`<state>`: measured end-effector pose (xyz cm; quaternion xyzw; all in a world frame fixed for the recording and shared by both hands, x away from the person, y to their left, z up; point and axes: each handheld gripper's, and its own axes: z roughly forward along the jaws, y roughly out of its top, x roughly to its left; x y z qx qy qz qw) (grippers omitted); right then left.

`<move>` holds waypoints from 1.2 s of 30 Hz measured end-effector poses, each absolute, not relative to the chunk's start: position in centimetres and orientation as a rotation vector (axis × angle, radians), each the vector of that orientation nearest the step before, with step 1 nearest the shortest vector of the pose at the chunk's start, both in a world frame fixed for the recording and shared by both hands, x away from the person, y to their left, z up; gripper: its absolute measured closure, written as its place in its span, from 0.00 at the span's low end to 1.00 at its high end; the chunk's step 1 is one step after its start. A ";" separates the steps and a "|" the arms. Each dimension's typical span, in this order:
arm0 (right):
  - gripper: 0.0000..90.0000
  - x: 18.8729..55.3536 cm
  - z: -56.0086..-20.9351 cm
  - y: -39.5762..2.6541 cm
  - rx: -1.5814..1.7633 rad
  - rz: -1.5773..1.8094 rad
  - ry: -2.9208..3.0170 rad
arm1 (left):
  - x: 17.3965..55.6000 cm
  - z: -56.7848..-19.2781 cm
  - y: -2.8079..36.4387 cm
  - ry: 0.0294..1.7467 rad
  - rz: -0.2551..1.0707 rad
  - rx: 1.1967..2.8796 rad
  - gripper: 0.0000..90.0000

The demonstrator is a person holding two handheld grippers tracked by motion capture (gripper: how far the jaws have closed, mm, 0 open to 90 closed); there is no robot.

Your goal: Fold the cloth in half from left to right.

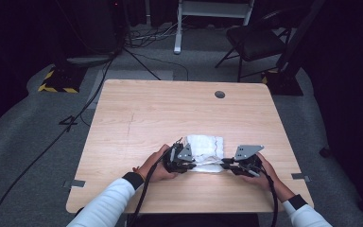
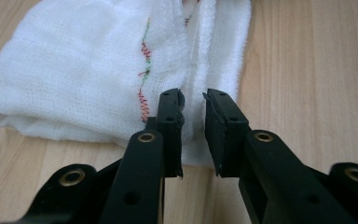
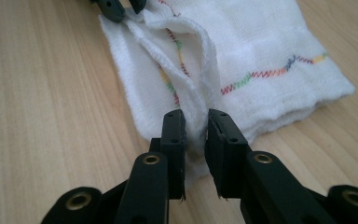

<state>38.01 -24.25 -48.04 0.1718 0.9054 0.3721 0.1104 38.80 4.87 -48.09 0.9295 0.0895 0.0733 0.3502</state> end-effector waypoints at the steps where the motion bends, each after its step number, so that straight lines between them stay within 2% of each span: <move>1: 0.87 37.9 -48.2 -24.5 0.514 1.102 2.668 | 38.8 -48.0 5.0 0.238 0.168 2.395 0.80; 4: 0.86 37.6 -48.4 -25.0 0.531 1.102 2.674 | 38.5 -47.6 5.4 0.241 0.150 2.388 0.79; 8: 0.75 37.3 -47.4 -25.6 0.567 1.141 2.606 | 37.7 -47.2 5.7 0.220 0.189 2.395 0.74; 9: 0.75 37.3 -47.4 -25.6 0.567 1.141 2.606 | 37.7 -47.2 5.7 0.220 0.189 2.395 0.72; 10: 0.68 37.5 -46.5 -25.9 0.596 1.177 2.549 | 37.7 -46.8 5.9 0.220 0.225 2.389 0.69; 13: 0.63 38.0 -46.0 -25.7 0.635 1.190 2.507 | 38.2 -46.1 6.1 0.255 0.242 2.358 0.60; 16: 0.55 39.9 -45.9 -24.7 0.698 1.127 2.471 | 40.2 -45.3 5.8 0.377 0.286 2.314 0.52; 20: 0.52 42.0 -46.5 -23.1 0.739 1.052 2.503 | 42.5 -45.9 4.4 0.432 0.350 2.338 0.47; 23: 0.48 42.7 -47.3 -22.4 0.756 1.005 2.527 | 43.5 -46.9 3.3 0.458 0.302 2.372 0.42; 29: 0.43 41.2 -47.6 -21.9 0.639 0.996 2.591 | 42.5 -47.5 2.8 0.417 0.301 2.412 0.38; 35: 0.41 39.3 -47.9 -22.2 0.558 0.970 2.633 | 40.4 -47.5 3.7 0.380 0.316 2.447 0.34; 36: 0.41 38.9 -48.2 -22.4 0.555 0.975 2.637 | 39.9 -48.1 4.1 0.390 0.287 2.459 0.33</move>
